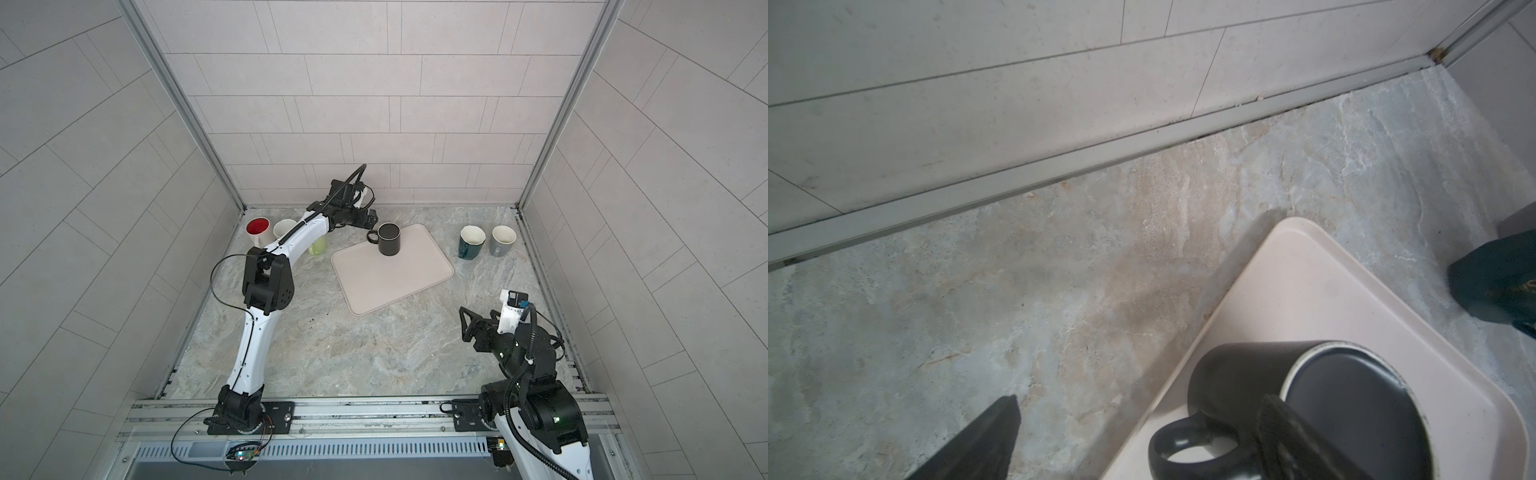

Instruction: Turn the mug right side up

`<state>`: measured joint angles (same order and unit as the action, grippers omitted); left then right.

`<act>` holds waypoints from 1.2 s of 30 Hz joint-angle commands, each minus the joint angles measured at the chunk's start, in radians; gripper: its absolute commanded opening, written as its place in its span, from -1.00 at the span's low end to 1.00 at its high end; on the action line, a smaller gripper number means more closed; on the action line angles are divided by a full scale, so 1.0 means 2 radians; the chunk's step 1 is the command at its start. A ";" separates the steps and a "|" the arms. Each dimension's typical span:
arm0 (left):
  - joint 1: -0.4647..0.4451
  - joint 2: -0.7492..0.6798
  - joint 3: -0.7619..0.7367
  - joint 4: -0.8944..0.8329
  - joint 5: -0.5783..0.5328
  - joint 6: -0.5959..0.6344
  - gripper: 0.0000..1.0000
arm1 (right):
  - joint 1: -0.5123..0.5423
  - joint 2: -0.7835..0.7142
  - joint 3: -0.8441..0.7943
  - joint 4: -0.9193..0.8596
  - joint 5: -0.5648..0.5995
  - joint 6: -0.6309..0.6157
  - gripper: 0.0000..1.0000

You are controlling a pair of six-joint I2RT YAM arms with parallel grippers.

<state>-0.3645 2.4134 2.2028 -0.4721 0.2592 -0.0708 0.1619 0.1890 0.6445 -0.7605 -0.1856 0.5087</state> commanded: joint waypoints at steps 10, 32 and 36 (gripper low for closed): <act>-0.023 0.025 0.007 -0.048 -0.054 0.063 0.92 | 0.001 -0.005 -0.010 0.002 0.006 0.014 0.84; -0.041 -0.152 -0.168 -0.092 -0.061 0.002 0.92 | 0.001 0.036 -0.045 0.063 -0.037 0.042 0.81; -0.048 -0.182 -0.196 -0.075 -0.014 -0.022 0.84 | 0.002 0.045 -0.056 0.082 -0.050 0.059 0.82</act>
<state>-0.4488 2.0872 1.8500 -0.6155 0.1638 -0.0612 0.1619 0.2684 0.5461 -0.6495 -0.2558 0.5880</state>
